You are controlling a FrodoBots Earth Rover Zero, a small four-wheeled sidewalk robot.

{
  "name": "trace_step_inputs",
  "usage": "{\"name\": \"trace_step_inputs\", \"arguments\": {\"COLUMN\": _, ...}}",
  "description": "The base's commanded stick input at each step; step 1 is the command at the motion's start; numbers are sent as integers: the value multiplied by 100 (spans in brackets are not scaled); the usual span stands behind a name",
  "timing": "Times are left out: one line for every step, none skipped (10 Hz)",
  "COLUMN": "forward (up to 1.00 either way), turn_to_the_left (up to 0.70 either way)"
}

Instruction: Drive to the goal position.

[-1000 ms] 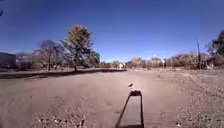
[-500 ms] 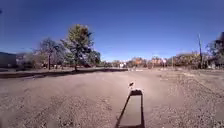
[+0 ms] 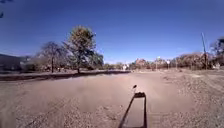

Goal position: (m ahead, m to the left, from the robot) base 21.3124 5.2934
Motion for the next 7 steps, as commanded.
{"name": "trace_step_inputs", "arguments": {"forward": 50, "turn_to_the_left": 0}}
{"name": "trace_step_inputs", "arguments": {"forward": 50, "turn_to_the_left": 0}}
{"name": "trace_step_inputs", "arguments": {"forward": 50, "turn_to_the_left": 0}}
{"name": "trace_step_inputs", "arguments": {"forward": 50, "turn_to_the_left": 0}}
{"name": "trace_step_inputs", "arguments": {"forward": 50, "turn_to_the_left": 0}}
{"name": "trace_step_inputs", "arguments": {"forward": 50, "turn_to_the_left": 0}}
{"name": "trace_step_inputs", "arguments": {"forward": 50, "turn_to_the_left": 0}}
